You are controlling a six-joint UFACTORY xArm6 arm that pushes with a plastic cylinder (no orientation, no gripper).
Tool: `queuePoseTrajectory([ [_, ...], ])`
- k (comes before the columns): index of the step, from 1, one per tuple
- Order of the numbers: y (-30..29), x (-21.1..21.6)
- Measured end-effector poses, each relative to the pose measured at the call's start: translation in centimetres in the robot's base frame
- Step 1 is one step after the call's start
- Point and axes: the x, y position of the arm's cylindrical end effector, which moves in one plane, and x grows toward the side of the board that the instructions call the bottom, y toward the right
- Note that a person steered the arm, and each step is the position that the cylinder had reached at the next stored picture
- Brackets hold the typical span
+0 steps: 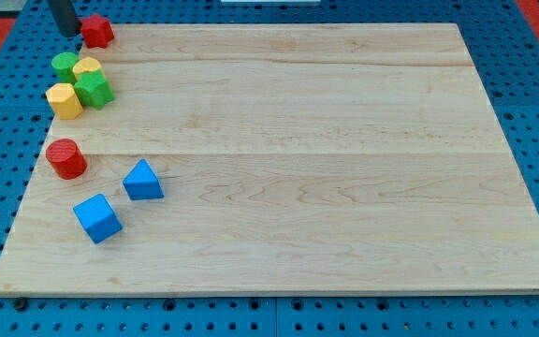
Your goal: Slide the green circle towards the center right
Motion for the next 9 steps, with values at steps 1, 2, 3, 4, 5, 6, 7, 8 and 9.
queuePoseTrajectory([
  [1, 3.7, 1.8],
  [2, 3.1, 2.0],
  [3, -0.1, 0.8],
  [4, -0.1, 0.8],
  [5, -0.1, 1.3],
  [6, -0.1, 1.3],
  [7, -0.1, 2.8],
  [8, -0.1, 4.1],
  [9, -0.1, 7.2],
])
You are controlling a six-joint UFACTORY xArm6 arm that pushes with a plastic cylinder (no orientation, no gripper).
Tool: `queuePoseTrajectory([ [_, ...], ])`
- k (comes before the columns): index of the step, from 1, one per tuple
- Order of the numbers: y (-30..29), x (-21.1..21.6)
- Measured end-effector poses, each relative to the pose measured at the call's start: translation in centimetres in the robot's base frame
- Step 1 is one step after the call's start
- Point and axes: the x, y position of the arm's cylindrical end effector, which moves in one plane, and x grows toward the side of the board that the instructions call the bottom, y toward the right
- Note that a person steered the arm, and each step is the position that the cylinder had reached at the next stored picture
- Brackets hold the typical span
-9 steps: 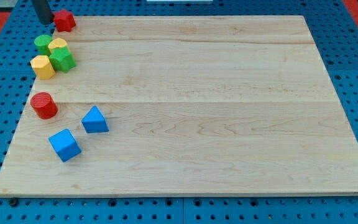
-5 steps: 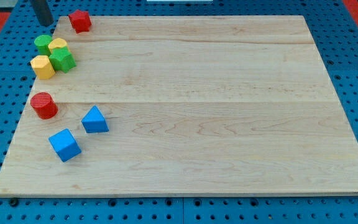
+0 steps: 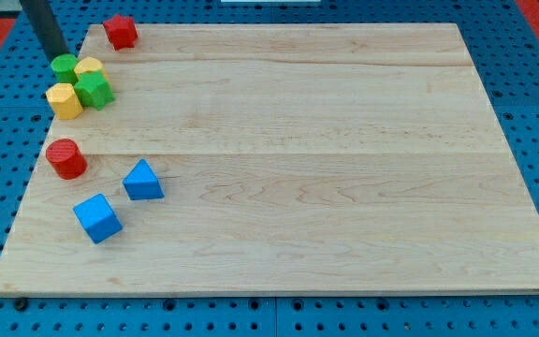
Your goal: Slide the green circle towards the center right
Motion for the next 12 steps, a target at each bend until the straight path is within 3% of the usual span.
queuePoseTrajectory([
  [2, 0.0, 0.6],
  [3, 0.4, 3.7],
  [4, 3.4, 6.7],
  [6, 4.6, 7.4],
  [7, 8.0, 8.0],
  [8, 10.9, 11.2],
  [9, 7.9, 11.2],
  [10, 8.4, 15.5],
  [11, 12.6, 17.6],
  [12, 20.7, 17.6],
])
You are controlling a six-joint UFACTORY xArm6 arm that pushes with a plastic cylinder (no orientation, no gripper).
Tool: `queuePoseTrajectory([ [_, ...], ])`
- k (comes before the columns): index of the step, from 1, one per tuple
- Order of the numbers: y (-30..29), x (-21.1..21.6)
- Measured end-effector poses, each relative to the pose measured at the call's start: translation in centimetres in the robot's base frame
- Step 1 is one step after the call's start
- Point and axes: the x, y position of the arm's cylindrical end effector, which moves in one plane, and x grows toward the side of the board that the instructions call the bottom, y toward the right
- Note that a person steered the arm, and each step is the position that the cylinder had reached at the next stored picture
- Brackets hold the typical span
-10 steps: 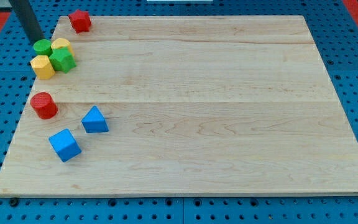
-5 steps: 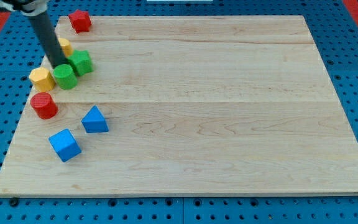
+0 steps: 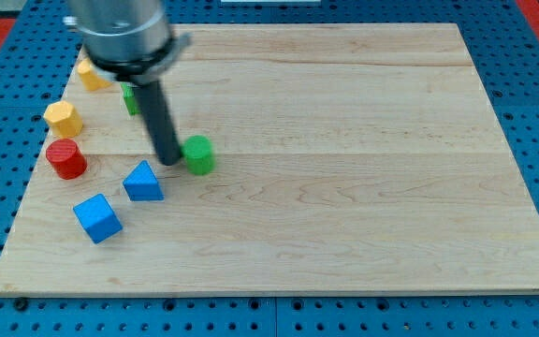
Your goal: Slide the green circle towards the center right
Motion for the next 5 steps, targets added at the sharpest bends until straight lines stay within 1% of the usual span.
queuePoseTrajectory([
  [1, 3.8, 1.3],
  [2, 5.2, 1.5],
  [3, 9.2, -1.8],
  [4, 15.7, -2.9],
  [5, 16.5, -1.7],
])
